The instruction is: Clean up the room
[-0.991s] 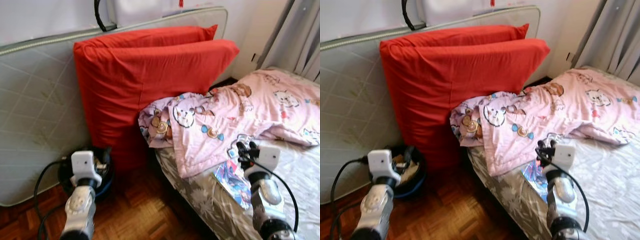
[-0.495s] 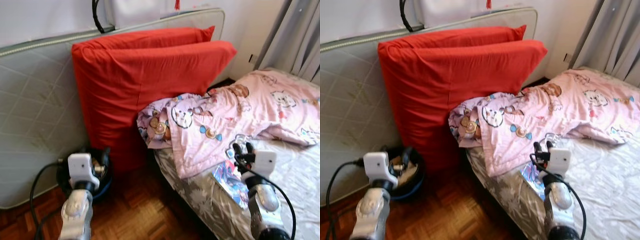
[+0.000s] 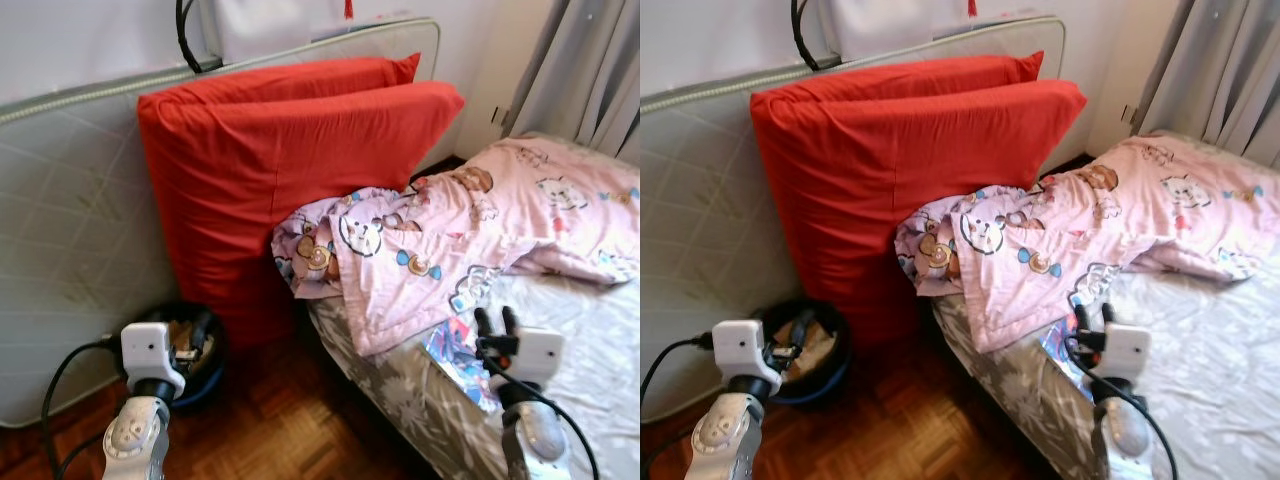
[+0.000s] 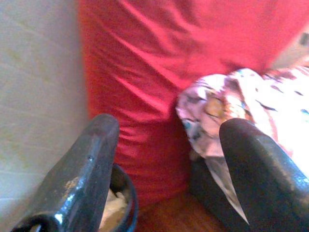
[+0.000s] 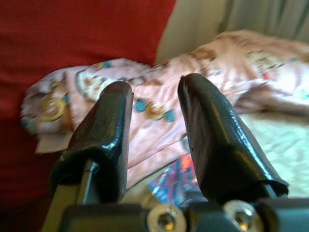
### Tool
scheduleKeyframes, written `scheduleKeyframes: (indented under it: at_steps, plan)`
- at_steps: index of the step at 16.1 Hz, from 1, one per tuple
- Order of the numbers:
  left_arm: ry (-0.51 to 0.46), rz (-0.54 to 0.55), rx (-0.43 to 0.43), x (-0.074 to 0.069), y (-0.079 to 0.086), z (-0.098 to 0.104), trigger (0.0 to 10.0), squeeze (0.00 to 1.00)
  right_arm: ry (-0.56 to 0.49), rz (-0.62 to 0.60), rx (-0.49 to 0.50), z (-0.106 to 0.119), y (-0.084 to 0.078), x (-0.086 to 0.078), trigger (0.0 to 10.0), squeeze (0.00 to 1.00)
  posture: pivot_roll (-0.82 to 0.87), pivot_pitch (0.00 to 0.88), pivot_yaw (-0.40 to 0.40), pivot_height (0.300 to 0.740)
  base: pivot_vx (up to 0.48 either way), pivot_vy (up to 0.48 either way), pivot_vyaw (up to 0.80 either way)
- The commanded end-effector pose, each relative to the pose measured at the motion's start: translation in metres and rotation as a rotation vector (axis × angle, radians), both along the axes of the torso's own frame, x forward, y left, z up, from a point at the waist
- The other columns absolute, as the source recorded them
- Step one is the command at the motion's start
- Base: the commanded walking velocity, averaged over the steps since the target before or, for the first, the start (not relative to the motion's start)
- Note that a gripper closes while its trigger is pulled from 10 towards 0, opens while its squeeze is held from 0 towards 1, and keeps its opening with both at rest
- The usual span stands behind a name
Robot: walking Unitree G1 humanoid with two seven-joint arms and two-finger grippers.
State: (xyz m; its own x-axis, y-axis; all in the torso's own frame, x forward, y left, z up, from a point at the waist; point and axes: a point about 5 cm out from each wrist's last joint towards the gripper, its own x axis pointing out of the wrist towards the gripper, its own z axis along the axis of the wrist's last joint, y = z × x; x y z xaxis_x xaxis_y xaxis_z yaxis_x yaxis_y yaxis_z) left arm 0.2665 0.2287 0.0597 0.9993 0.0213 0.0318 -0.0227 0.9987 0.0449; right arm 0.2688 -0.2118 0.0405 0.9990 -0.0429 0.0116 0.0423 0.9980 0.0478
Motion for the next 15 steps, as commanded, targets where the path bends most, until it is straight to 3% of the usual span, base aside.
scheduleKeyframes:
  at_steps: [1, 4, 8, 13, 15]
  plan:
    - [0.031, -0.041, -0.004, 0.001, -0.005, -0.003, 10.0, 0.00, -0.008, 0.024, 0.002, 0.005, 0.006, 0.005, 10.0, 0.00, -0.05, 0.000, 0.045, 0.740, 0.000, 0.000, 0.00]
    - [0.035, -0.033, -0.032, -0.003, -0.010, -0.004, 10.0, 0.00, -0.014, 0.039, -0.011, 0.008, 0.010, 0.006, 10.0, 0.00, -0.04, 0.000, 0.032, 0.740, 0.000, 0.000, 0.00]
    - [0.025, -0.009, 0.016, -0.016, -0.008, -0.001, 10.0, 0.00, 0.025, 0.063, -0.030, 0.001, 0.009, -0.005, 10.0, 0.00, -0.05, 0.000, 0.031, 0.740, 0.000, 0.000, 0.00]
    - [0.022, 0.028, 0.004, -0.016, -0.008, 0.002, 10.0, 0.00, 0.073, -0.025, -0.058, 0.001, -0.008, -0.006, 10.0, 0.00, -0.04, 0.000, 0.010, 0.740, 0.000, 0.000, 0.00]
    - [0.023, 0.029, 0.003, -0.016, -0.008, 0.002, 10.0, 0.00, 0.083, -0.028, -0.061, 0.001, -0.007, -0.005, 10.0, 0.00, -0.04, 0.000, 0.011, 0.735, 0.000, 0.000, 0.00]
